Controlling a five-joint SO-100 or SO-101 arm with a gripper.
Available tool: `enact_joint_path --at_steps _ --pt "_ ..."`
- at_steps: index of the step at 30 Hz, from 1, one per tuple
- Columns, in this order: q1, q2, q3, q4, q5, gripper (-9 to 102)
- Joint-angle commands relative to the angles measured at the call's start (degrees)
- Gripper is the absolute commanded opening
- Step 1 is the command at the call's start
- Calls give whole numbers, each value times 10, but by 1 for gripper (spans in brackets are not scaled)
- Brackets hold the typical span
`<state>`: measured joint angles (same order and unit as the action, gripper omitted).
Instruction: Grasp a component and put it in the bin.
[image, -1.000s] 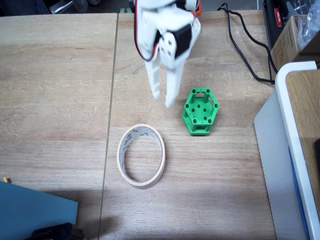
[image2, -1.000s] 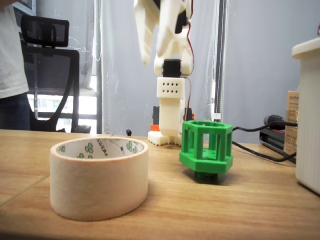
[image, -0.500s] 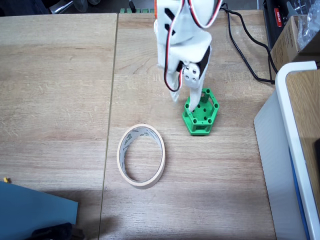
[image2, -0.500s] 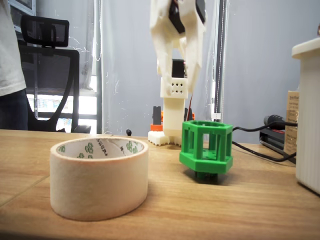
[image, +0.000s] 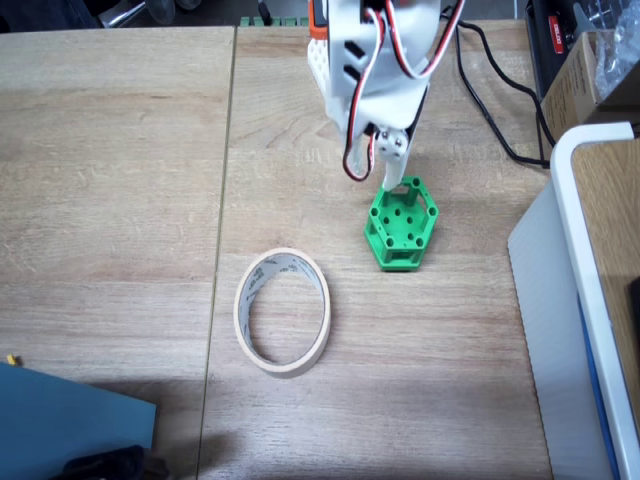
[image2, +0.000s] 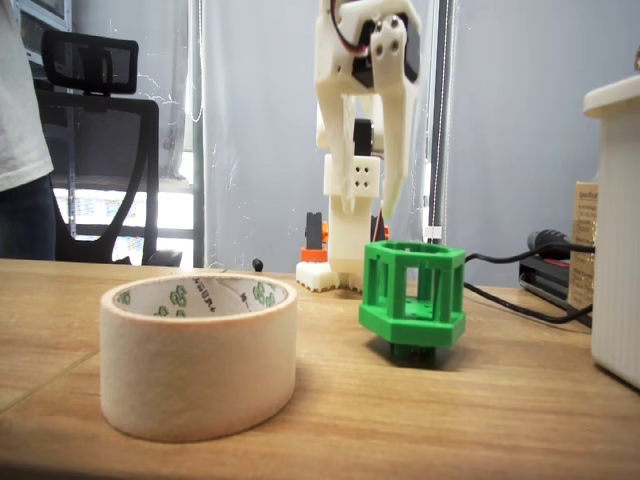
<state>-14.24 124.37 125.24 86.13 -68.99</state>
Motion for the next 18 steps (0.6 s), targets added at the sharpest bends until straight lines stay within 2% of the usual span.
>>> enact_joint_path --at_steps 1,18 --pt "-5 -24 -36 2 2 15" --pt "-14 -82 -108 1 1 15"
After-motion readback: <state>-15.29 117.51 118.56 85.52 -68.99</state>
